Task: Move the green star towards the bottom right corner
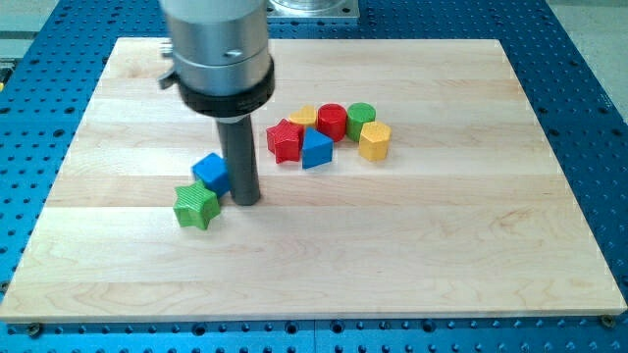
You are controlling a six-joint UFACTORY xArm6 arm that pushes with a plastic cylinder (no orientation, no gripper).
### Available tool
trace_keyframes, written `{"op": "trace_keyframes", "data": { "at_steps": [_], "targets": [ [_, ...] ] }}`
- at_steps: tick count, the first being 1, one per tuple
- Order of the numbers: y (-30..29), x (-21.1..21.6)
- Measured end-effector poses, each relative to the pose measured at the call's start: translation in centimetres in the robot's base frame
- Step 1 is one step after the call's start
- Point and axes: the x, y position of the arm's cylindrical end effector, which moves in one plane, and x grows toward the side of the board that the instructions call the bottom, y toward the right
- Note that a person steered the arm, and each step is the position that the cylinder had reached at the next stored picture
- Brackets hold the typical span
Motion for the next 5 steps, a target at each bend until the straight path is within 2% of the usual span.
{"op": "trace_keyframes", "data": {
  "at_steps": [1, 2, 3, 4, 5],
  "targets": [
    [3.1, 1.4],
    [-1.6, 9.0],
    [-14.0, 6.5],
    [-10.8, 3.3],
    [0.6, 1.5]
  ]
}}
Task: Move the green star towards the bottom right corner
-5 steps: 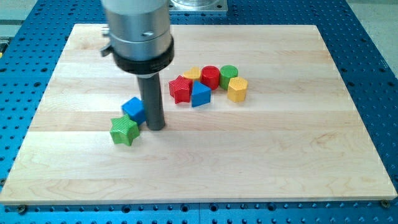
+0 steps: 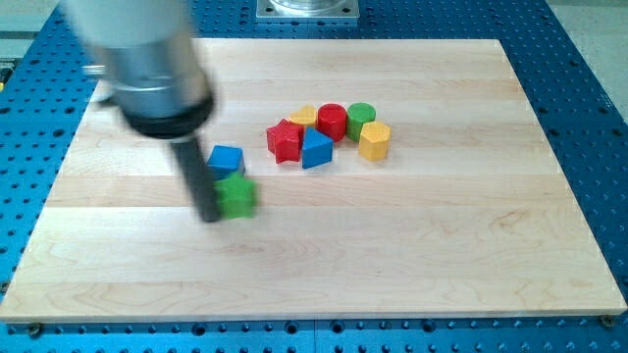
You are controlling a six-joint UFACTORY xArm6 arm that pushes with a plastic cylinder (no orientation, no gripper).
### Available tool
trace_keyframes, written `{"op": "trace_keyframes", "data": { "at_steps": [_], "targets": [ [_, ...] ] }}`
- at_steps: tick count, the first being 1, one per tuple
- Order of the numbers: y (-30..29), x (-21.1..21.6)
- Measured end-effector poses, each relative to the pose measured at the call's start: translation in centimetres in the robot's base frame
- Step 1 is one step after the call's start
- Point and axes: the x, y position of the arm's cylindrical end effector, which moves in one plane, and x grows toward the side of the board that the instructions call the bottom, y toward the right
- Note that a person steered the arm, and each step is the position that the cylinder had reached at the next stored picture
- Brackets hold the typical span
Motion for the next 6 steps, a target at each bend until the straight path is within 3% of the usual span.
{"op": "trace_keyframes", "data": {
  "at_steps": [1, 2, 3, 4, 5, 6],
  "targets": [
    [5.5, -1.5],
    [7.0, -5.1],
    [13.5, -5.7],
    [19.4, -0.5],
    [13.8, -3.8],
    [14.1, 1.6]
  ]
}}
